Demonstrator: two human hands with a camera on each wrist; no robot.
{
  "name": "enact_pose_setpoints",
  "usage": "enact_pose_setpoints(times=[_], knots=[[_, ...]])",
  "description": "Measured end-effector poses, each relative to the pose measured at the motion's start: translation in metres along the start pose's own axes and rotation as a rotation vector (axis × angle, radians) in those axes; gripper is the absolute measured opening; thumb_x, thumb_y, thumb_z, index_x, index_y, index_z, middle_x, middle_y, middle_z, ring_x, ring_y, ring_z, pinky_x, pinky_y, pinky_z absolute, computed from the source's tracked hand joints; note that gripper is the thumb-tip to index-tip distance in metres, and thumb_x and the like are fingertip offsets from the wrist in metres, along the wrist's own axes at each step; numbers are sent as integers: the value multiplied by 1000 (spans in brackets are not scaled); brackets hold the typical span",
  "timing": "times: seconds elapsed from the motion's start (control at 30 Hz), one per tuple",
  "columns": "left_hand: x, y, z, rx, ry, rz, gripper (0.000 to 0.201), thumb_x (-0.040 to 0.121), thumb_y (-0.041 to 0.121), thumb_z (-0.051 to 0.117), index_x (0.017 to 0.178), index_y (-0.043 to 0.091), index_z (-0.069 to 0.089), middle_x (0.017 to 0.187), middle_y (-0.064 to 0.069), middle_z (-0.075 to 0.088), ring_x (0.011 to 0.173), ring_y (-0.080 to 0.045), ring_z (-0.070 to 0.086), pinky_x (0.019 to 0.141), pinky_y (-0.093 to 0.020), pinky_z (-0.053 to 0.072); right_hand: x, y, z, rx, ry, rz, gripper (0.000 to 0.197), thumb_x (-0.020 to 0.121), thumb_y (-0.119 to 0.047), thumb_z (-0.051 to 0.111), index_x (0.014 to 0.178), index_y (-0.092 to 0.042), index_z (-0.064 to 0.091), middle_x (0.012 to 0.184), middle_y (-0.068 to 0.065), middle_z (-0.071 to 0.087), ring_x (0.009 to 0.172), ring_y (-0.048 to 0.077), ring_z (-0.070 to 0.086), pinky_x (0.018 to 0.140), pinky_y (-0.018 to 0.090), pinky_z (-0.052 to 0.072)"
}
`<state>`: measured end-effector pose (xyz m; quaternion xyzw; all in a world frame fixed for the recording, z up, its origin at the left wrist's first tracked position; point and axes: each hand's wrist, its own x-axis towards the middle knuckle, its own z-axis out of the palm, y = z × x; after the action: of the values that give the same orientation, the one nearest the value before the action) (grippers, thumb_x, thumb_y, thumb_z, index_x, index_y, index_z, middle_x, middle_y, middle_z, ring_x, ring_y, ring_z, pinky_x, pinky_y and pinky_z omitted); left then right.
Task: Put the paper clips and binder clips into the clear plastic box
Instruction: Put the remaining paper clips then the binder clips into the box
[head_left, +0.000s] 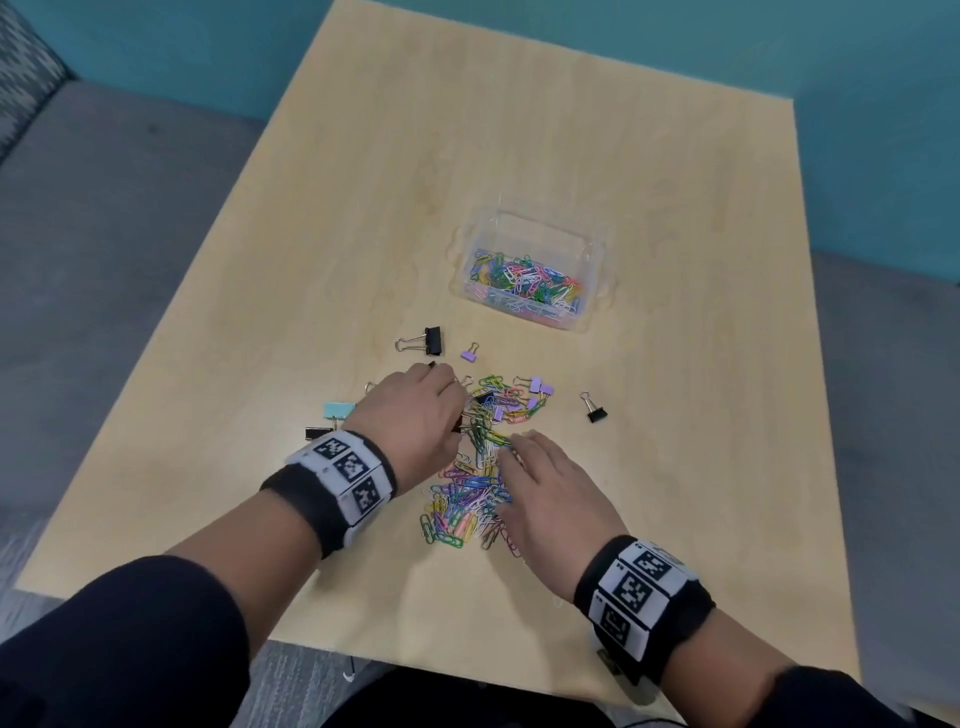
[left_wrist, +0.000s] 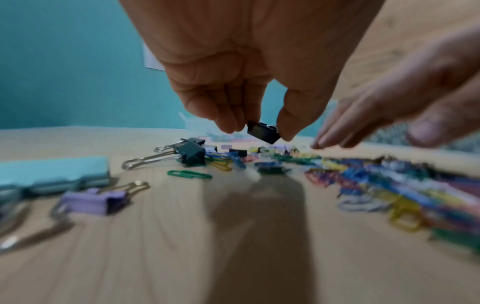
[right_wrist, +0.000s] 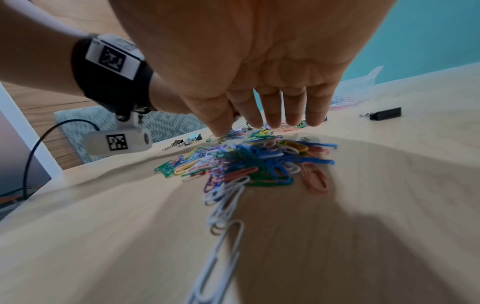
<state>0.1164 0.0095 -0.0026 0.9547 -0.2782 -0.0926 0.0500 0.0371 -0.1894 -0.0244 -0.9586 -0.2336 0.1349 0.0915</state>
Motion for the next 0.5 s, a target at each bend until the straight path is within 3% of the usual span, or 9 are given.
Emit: enact_pose_setpoints(times=[0.1,0.23,0.33,0.5], knots=[[-31,-6,0,-169,83,-164,13,67,23,60,75,13,58,78,-7,55,69,-31,53,59,-39,47,-3,5,5,-3,-38,-9,56,91,-38,29,137,-7,38,140,13,41,135,33,30,109,44,31],[-86,-17,21,-98,-14,-266,18,68,25,49,72,11,59,74,-10,55,66,-33,50,56,-41,48,-2,0,9,-23,-92,-83,56,93,-34,29,140,-5,33,143,15,38,137,35,26,111,44,27],[-109,-24,29,-38,-75,-331,23,67,25,55,84,11,63,85,-9,58,72,-32,48,57,-41,48,7,-16,7,-40,-99,-164,54,93,-32,33,138,-3,36,142,17,38,136,38,27,109,47,29],[-110,-18,25,-58,33,-307,38,75,19,51,109,8,63,110,-12,62,92,-35,55,71,-40,51,33,-43,2,-64,-74,-252,54,90,-32,46,135,-2,40,141,18,41,135,37,31,108,48,33]])
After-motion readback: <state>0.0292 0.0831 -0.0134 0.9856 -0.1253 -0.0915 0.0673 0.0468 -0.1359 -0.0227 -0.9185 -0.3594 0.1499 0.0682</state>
